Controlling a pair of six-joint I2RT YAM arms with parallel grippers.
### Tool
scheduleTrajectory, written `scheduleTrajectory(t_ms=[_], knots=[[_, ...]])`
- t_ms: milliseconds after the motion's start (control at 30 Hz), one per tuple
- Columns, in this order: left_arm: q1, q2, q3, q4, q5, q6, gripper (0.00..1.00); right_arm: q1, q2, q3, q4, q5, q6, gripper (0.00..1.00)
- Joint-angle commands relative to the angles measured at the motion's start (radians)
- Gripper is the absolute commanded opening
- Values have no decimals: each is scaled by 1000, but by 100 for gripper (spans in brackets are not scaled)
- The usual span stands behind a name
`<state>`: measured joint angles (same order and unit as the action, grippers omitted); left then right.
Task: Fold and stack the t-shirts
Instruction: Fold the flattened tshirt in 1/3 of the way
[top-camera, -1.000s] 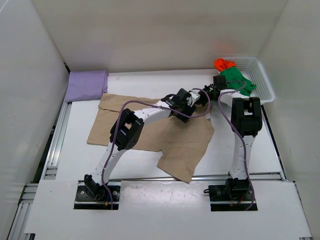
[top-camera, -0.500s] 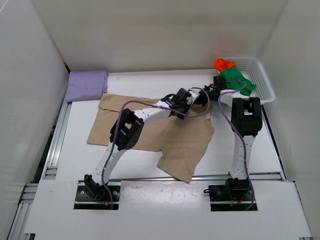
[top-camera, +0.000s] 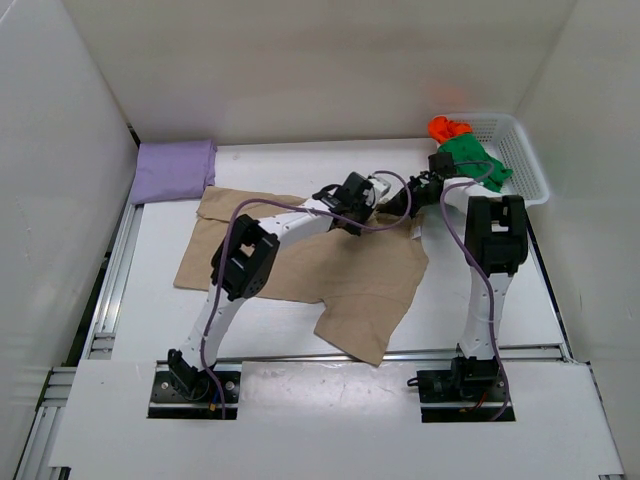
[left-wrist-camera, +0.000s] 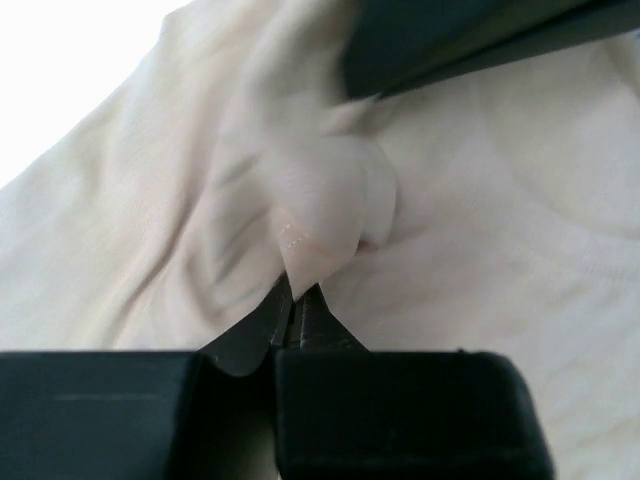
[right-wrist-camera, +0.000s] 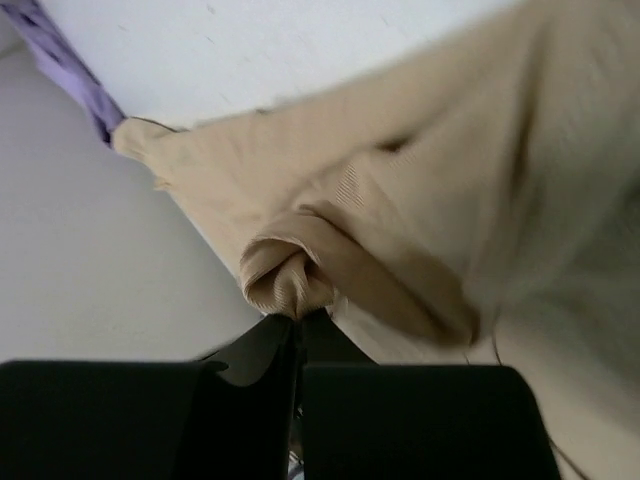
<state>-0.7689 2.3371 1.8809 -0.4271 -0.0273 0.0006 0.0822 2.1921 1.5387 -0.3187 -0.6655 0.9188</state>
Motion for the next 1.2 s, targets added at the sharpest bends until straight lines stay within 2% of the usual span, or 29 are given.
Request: scheduleTrajectory(t_ms=[0, 167, 467, 633, 833, 933, 1033, 1167], knots=[[49, -182, -86, 11, 52, -1, 10, -10, -101, 0, -198, 65, -130, 0], [49, -262, -226, 11, 98, -1, 10, -10, -213, -118, -289, 132, -211, 0], [39, -300, -301, 2, 141, -1, 10, -1, -328, -351, -309, 161, -250, 0], [19, -311, -336, -7, 152, -1, 10, -13, -350, -373, -330, 161, -268, 0], [19, -320, -347, -7, 142, -1, 23, -32, -370, -362, -398, 187, -307, 1], [19, -320, -347, -7, 133, -1, 23, -41, -370, -341, -407, 187, -316, 3], [19, -320, -336, -16, 133, -1, 23, -50, -370, -321, -407, 101, -316, 3], [28, -309, -316, -16, 124, -1, 15, -70, -350, -310, -407, -25, -316, 0]])
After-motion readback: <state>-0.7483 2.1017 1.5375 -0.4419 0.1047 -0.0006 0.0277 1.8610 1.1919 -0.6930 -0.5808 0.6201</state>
